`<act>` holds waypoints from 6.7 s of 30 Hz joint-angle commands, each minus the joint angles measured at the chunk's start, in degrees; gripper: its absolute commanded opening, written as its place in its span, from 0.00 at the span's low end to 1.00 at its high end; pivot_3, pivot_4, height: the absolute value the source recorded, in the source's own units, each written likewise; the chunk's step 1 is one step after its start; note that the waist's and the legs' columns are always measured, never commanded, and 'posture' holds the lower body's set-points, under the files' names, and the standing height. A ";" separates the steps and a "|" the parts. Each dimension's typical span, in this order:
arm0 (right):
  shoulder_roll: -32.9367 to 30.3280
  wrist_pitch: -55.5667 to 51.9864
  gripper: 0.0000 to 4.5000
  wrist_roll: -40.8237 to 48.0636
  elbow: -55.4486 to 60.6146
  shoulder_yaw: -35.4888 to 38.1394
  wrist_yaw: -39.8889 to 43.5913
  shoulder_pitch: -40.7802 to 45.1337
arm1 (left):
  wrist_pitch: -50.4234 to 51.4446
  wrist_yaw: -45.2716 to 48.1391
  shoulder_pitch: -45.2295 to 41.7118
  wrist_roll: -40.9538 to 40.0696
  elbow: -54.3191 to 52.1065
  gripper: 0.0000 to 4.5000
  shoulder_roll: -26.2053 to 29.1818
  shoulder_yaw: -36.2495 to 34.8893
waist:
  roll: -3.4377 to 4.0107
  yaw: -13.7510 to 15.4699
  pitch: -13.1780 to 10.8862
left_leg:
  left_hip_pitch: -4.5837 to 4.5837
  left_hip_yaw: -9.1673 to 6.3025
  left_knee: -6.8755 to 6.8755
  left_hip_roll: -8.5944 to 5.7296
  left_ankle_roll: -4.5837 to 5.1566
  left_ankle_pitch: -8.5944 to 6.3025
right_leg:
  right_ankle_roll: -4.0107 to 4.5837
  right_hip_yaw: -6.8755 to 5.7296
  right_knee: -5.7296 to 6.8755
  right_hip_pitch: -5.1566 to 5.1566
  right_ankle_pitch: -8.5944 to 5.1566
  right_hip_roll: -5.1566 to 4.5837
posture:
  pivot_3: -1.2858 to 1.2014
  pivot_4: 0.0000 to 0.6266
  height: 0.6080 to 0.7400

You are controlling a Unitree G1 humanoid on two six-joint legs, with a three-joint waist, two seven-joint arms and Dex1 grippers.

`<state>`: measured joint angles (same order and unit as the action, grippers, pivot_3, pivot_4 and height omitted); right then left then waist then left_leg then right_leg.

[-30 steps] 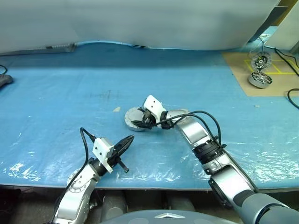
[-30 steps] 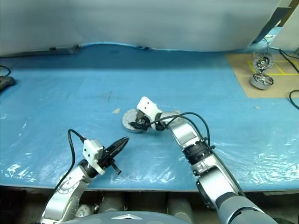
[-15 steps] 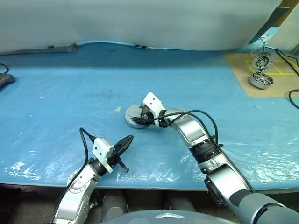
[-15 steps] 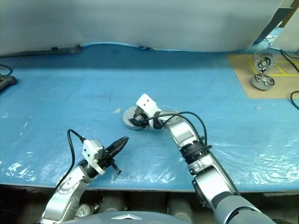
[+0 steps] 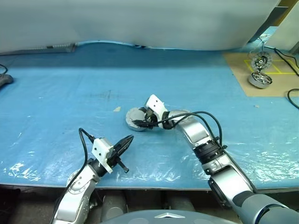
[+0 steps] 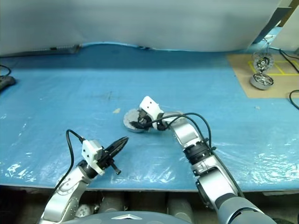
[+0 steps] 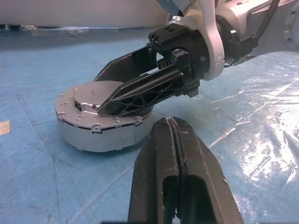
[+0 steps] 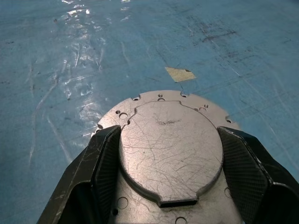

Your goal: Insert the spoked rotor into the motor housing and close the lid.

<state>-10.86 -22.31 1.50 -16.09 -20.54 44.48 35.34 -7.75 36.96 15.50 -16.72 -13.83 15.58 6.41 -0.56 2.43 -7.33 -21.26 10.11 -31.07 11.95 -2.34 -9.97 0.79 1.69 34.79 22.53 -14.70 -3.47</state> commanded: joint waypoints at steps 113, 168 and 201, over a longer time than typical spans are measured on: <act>4.05 -15.50 0.66 -2.86 7.19 -2.08 -20.28 -7.85 | 3.97 0.98 -23.61 -1.12 25.13 0.00 1.92 -11.59 | 0.18 0.27 -0.44 | 0.16 -0.18 -0.17 -0.10 -0.36 -0.12 | -0.17 0.06 0.11 -0.13 0.26 0.19 | 0.52 0.24 1.00; 2.41 -9.92 1.00 -2.43 6.29 -1.30 -17.30 -9.57 | 40.03 10.72 -41.80 -4.00 30.81 0.00 6.77 -3.91 | 0.26 0.88 -0.39 | 0.25 -0.19 0.15 -0.14 -0.33 -0.14 | -0.33 0.10 -0.17 -0.21 -0.13 -0.02 | 0.52 0.24 1.00; 16.19 -48.53 0.85 38.67 12.66 37.40 -24.97 -10.21 | 36.99 13.02 -41.89 -3.03 30.26 0.00 5.40 -2.98 | 0.39 1.75 -0.59 | -0.28 -0.20 0.42 -0.27 -0.38 -0.11 | -0.24 -0.08 -0.17 0.27 0.12 0.06 | 0.52 0.24 1.00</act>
<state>4.01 -68.61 37.39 -2.63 16.21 20.16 24.58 28.64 49.76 -27.79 -20.96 16.15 21.31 1.62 -0.18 4.18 -7.92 -21.54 9.91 -30.65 11.67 -2.72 -10.09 0.55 1.61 34.62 22.80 -14.59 -3.41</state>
